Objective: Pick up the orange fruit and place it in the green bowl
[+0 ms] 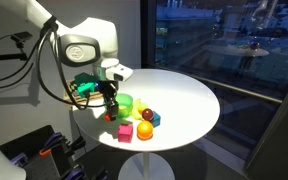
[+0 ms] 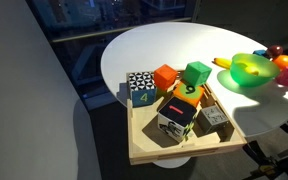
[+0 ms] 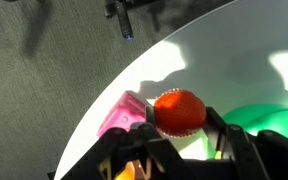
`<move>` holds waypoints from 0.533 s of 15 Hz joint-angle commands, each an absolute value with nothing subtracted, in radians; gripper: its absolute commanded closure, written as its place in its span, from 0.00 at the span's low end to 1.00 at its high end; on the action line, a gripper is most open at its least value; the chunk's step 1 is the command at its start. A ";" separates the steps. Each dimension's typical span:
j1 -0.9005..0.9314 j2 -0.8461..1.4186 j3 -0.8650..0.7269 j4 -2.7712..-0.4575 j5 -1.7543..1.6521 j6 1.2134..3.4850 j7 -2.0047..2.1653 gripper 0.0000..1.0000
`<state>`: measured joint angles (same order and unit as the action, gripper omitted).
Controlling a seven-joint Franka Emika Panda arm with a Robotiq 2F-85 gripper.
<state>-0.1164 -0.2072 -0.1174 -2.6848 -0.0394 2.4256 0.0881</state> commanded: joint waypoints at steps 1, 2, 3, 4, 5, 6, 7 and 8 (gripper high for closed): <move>-0.102 -0.243 -0.104 -2.634 0.012 2.352 0.073 0.74; -0.097 -0.244 -0.102 -2.620 0.023 2.342 0.073 0.74; -0.088 -0.243 -0.097 -2.603 0.038 2.336 0.072 0.74; -0.082 -0.241 -0.093 -2.591 0.048 2.336 0.074 0.74; -0.075 -0.239 -0.088 -2.580 0.056 2.339 0.074 0.74; -0.068 -0.233 -0.082 -2.571 0.063 2.353 0.078 0.74; -0.060 -0.228 -0.074 -2.566 0.066 2.376 0.083 0.74; -0.053 -0.223 -0.067 -2.559 0.069 2.383 0.085 0.74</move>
<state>-0.0679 -0.2332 -0.0853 -2.5925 0.0415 2.3753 0.0876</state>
